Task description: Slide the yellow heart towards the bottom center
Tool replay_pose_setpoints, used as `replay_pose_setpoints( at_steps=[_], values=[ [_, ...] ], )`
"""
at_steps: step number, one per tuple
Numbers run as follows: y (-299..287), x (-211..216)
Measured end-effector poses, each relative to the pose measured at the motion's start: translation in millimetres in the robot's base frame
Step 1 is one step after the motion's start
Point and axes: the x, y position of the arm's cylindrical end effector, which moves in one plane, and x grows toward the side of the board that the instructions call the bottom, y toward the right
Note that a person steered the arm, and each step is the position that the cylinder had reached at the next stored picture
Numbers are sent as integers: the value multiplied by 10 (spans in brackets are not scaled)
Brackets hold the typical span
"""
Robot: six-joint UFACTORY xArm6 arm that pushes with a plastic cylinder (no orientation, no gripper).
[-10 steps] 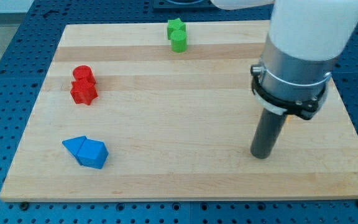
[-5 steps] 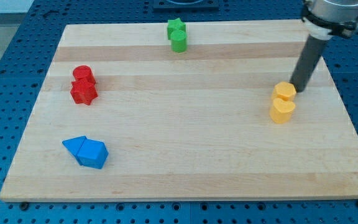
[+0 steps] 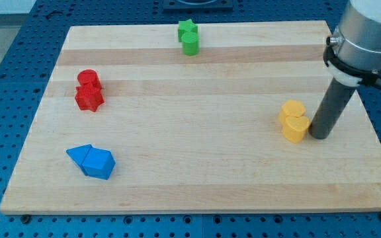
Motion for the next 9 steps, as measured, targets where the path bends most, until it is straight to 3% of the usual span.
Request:
replay_pose_setpoints(
  at_steps=[1, 4, 6, 7, 8, 9],
  values=[
    [-794, 0],
    [-1352, -325],
    [-1420, 573],
    [-1481, 651],
    [-1405, 245],
    [-1499, 142]
  ],
)
